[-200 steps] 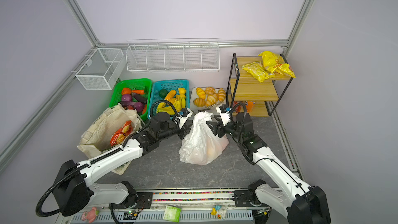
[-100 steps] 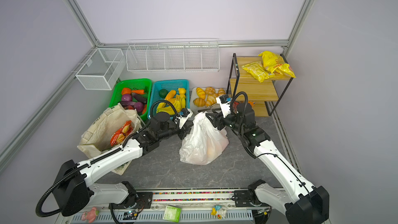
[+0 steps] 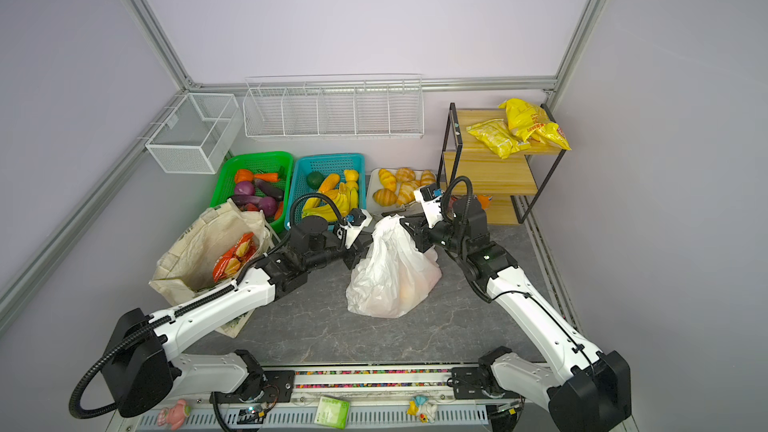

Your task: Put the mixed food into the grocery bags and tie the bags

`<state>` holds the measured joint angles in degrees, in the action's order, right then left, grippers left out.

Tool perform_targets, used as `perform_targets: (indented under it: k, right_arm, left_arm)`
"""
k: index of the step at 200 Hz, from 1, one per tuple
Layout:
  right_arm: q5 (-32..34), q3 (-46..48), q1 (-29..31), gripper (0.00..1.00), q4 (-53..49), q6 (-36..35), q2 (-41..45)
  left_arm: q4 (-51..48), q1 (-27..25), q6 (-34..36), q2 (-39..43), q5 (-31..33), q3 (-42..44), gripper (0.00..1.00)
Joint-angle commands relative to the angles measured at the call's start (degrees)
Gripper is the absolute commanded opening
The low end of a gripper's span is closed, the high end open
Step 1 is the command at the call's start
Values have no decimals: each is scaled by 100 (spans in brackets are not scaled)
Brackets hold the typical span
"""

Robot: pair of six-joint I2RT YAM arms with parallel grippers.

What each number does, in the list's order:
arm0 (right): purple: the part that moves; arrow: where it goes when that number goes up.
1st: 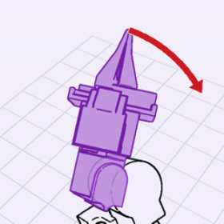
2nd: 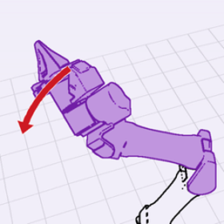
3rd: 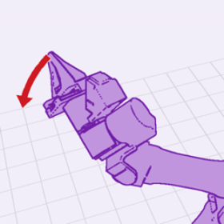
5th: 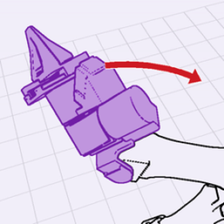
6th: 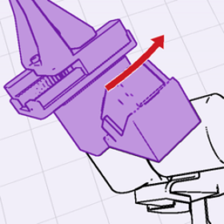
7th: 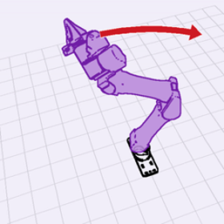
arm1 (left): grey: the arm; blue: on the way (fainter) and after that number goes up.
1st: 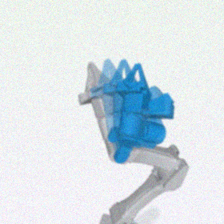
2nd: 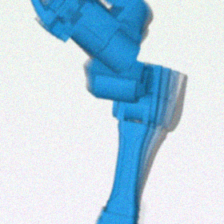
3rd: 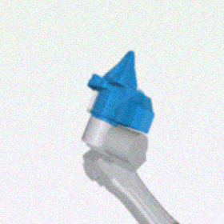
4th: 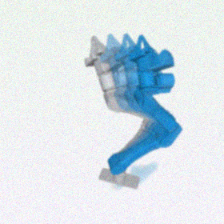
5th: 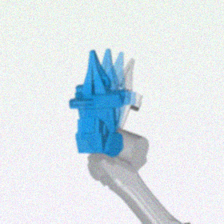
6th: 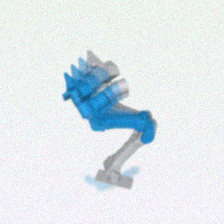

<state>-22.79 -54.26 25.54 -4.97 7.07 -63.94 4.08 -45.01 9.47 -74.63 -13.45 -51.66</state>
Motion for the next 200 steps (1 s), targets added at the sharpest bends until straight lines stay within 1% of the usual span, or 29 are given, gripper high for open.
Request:
perform_targets:
  k: [1,42,66,90,104,150,175,188,200]
  right_arm:
    - [344,51,0,14,-264,-194,247]
    - [995,-56,-5,7,-891,-394,477]
    - [1232,-133,-11,6,-1163,-443,531]
    - [1609,-189,-6,6,-1448,-452,532]
    - [1808,-208,-13,6,-1576,-448,523]
    - [2226,-175,-9,6,-1709,-409,514]
    - [2261,-163,3,6,-1665,-405,481]
    - [2508,-206,4,6,-1732,-400,462]
    - [2816,-224,4,6,-1783,-391,470]
  left_arm:
    - [42,19,-87,113,53,-157,0]
    - [-175,24,-71,277,317,-149,0]
    - [-355,19,-28,369,510,-143,0]
    - [-464,34,-42,465,848,-143,0]
    - [-487,52,-96,553,906,-115,0]
    - [-600,89,-244,816,545,13,0]
    - [-669,141,-318,984,23,109,0]
    - [-797,151,-310,1050,-140,134,0]
    - [-977,152,-256,1113,-156,162,0]
